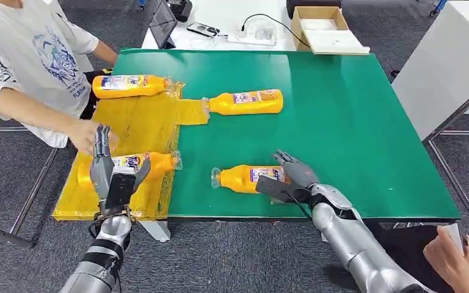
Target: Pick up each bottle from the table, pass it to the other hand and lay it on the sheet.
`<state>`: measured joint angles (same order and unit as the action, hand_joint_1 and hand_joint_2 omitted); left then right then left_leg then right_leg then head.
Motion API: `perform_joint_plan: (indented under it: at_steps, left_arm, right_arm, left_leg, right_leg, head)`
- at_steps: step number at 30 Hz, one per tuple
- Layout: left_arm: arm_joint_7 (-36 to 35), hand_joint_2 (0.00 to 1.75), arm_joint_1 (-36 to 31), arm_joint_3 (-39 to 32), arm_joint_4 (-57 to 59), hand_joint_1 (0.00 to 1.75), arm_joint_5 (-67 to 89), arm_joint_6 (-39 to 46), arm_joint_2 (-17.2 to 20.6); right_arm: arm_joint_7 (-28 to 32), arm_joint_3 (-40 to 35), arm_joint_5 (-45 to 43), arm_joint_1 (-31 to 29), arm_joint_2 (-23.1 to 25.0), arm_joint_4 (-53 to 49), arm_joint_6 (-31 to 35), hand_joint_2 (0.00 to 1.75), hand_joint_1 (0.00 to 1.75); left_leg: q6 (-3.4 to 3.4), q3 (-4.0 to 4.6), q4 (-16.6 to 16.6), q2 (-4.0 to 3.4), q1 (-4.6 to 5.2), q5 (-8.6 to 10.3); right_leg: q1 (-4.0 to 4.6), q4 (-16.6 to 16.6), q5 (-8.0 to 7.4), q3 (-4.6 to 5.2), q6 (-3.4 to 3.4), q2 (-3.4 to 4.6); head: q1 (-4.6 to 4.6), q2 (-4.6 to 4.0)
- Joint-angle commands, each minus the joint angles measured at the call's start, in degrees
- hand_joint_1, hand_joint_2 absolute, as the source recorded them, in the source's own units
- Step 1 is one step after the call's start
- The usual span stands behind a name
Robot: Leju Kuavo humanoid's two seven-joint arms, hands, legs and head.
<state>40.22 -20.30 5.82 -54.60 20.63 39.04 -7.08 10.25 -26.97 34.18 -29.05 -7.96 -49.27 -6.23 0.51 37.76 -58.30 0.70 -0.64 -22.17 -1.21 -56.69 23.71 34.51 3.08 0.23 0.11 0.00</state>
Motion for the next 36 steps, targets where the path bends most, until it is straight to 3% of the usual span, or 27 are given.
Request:
perform_joint_plan:
  at_steps: [1, 3, 4, 5, 10, 12, 13, 19, 23, 26, 28, 30, 32, 36]
  left_arm:
    - [-0.2, 1.75, -3.3, 2.6, 6.3, 0.00, -1.0, -1.0, -0.4]
    - [-0.2, 1.75, -3.8, 2.9, 7.4, 0.00, -1.1, -1.0, -0.7]
    - [-0.2, 1.75, -3.9, 2.9, 7.8, 0.00, -1.6, -1.3, -0.9]
    - [-0.2, 1.75, -4.1, 3.5, 8.1, 0.00, -1.7, -0.9, -0.9]
    - [-0.2, 1.75, -4.1, 3.6, 8.0, 0.00, -1.9, -0.9, -0.9]
    - [-0.2, 1.75, -4.0, 3.7, 8.0, 0.00, -2.2, -1.2, -0.9]
    - [-0.2, 1.75, -4.0, 3.8, 8.0, 0.00, -2.2, -1.2, -0.9]
    - [-0.2, 1.75, -4.8, 4.9, 9.6, 0.00, -2.9, -1.8, -1.8]
    - [-0.2, 1.75, -4.4, 5.6, 8.5, 0.00, -4.2, -2.3, -1.6]
    - [-0.2, 1.75, -3.0, 4.5, 6.6, 0.00, -6.3, -4.7, -2.0]
    - [-0.2, 1.75, -2.2, 0.7, 5.5, 0.00, -9.5, -12.2, -4.1]
    - [-0.4, 1.75, -2.1, -1.3, 5.1, 0.00, -10.3, -15.5, -5.5]
    - [-1.3, 1.75, -2.2, -2.4, 4.2, 0.00, -12.6, -20.1, -6.6]
    - [-3.4, 1.75, -2.7, -1.6, 3.4, 0.00, -14.9, -25.3, -7.6]
  right_arm:
    - [-2.7, -4.4, 0.4, -4.3, 1.4, 12.6, -0.4, 1.75, 0.00]
    - [-3.7, -5.0, 0.7, -5.6, 2.4, 15.5, -0.4, 1.75, 0.30]
    - [-4.2, -5.3, 0.9, -6.1, 2.9, 16.6, -0.1, 1.75, 0.86]
    - [-4.1, -5.7, 0.9, -6.9, 3.6, 18.5, 0.0, 1.75, 1.27]
    - [-4.1, -5.9, 0.9, -7.2, 3.9, 18.9, 0.1, 1.75, 1.27]
    - [-4.2, -6.0, 1.0, -7.2, 4.1, 19.0, 0.2, 1.75, 1.50]
    - [-4.3, -6.2, 1.0, -7.1, 4.4, 19.3, 0.2, 1.75, 1.73]
    - [-3.2, -6.0, -1.0, -7.0, 5.1, 22.5, -1.9, 1.75, 1.75]
    - [2.2, -4.4, -4.7, -5.9, 4.5, 20.2, -2.6, 1.75, 1.75]
    - [6.8, 1.0, -9.2, -0.2, 5.9, 9.4, 6.8, 1.75, 1.75]
    - [8.2, 6.8, -6.7, 7.6, 8.5, -7.1, 21.6, 1.75, 1.75]
    - [8.0, 9.1, -3.0, 11.2, 9.9, -16.0, 27.4, 1.75, 1.75]
    - [9.0, 11.7, 1.1, 12.5, 11.2, -19.3, 34.3, 1.75, 1.75]
    - [15.0, 16.8, -0.2, 14.1, 13.5, -22.2, 40.0, 1.75, 1.75]
  left_leg:
    - [-0.01, -0.28, 0.0, 0.05, -0.06, -0.06]
    - [-0.01, -0.23, 0.0, -0.03, -0.05, -0.04]
    - [-0.01, -0.18, 0.0, -0.03, -0.04, -0.02]
    - [-0.01, -0.29, 0.1, -0.07, -0.05, -0.04]
    - [0.00, -0.50, 0.1, -0.09, -0.07, -0.04]
    - [0.00, -0.52, 0.1, -0.04, -0.07, -0.03]
    - [-0.01, -0.54, 0.1, -0.17, -0.09, -0.04]
    - [-0.02, -0.66, 0.1, -0.06, -0.10, -0.02]
    - [-0.05, -0.78, 0.1, -0.10, -0.10, -0.03]
    - [-0.05, -0.88, 0.1, -0.10, -0.09, -0.02]
    - [-0.07, -0.87, 0.1, -0.27, -0.11, -0.08]
    - [-0.08, -0.75, 0.1, -0.35, -0.09, -0.10]
    - [-0.08, -0.41, 0.0, -0.28, -0.05, -0.13]
    - [-0.04, -0.12, -0.1, -0.10, -0.05, -0.14]
  right_leg:
    - [0.10, 0.1, 0.07, -0.32, -0.17, -0.12]
    - [0.08, 0.1, 0.02, -0.24, -0.13, -0.03]
    - [0.07, 0.1, 0.01, -0.19, -0.10, -0.03]
    - [0.09, 0.1, 0.02, -0.30, -0.15, -0.04]
    - [0.13, 0.1, 0.02, -0.50, -0.17, -0.05]
    - [0.12, 0.1, 0.03, -0.55, -0.18, -0.11]
    - [0.14, 0.1, 0.00, -0.52, -0.18, 0.02]
    - [0.14, 0.2, 0.02, -0.63, -0.18, -0.11]
    - [0.17, 0.2, 0.01, -0.74, -0.18, -0.11]
    - [0.17, 0.2, 0.01, -0.82, -0.18, -0.11]
    - [0.19, 0.2, 0.01, -0.76, -0.15, 0.05]
    - [0.20, 0.1, 0.03, -0.64, -0.18, 0.12]
    - [0.15, 0.0, 0.06, -0.37, -0.16, 0.13]
    - [0.15, -0.1, 0.12, -0.14, -0.12, 0.01]
  head:
    - [0.02, 0.00]
    - [0.00, 0.00]
    - [0.00, 0.00]
    - [0.00, 0.00]
    - [0.00, 0.00]
    - [0.04, 0.00]
    - [0.02, 0.00]
    - [0.02, 0.00]
    - [0.00, 0.00]
    - [0.02, 0.00]
    - [0.00, 0.00]
    - [0.04, 0.00]
    - [0.02, 0.00]
    - [-0.02, 0.00]
